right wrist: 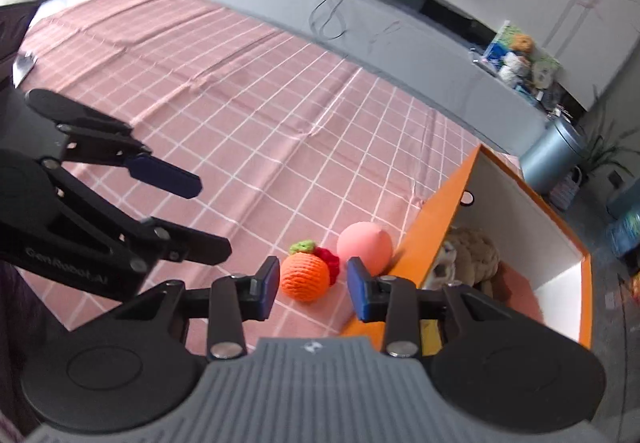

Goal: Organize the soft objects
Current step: 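Grasp the orange knitted strawberry with the left gripper while the right grasps the pink ball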

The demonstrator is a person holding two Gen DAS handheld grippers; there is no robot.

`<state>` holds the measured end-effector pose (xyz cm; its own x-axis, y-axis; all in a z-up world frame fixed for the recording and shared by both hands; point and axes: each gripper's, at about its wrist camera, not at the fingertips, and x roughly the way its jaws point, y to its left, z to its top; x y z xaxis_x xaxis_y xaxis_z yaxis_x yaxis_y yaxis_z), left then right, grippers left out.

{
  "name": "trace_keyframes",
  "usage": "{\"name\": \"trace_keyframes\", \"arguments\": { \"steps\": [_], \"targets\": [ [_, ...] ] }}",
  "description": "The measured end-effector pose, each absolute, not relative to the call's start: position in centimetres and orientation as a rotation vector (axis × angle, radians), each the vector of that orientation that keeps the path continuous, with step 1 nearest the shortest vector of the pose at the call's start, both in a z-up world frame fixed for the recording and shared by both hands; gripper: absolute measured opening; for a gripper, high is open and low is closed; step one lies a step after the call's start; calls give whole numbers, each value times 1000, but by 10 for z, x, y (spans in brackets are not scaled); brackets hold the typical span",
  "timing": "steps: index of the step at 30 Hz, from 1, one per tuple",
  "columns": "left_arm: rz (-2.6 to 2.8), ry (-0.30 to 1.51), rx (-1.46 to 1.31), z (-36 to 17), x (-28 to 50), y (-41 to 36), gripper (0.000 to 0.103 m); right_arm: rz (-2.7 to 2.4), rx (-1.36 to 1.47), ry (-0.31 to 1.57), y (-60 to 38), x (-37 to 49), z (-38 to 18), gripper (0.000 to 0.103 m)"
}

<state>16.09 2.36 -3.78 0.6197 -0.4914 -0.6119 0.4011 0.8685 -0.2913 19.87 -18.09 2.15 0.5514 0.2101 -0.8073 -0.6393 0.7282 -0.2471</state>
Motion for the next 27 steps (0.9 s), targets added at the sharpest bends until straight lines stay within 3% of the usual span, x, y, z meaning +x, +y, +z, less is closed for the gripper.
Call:
{"name": "trace_keyframes", "arguments": {
  "steps": [5,21,24,27],
  "targets": [
    [-538,818,-135,-47,185,4,67,671,-725,901,-184,222,20,26],
    [-521,980,-118,-79,230,-38,65,952,-1025,956,-176,286,6,27],
    [-523,990,-112,-82,233,-40,53,957,-1033,971,-172,296,2,31],
    [-521,979,-127,-82,233,-36,51,965,-1039,1010,-168,303,-3,39]
  ]
}}
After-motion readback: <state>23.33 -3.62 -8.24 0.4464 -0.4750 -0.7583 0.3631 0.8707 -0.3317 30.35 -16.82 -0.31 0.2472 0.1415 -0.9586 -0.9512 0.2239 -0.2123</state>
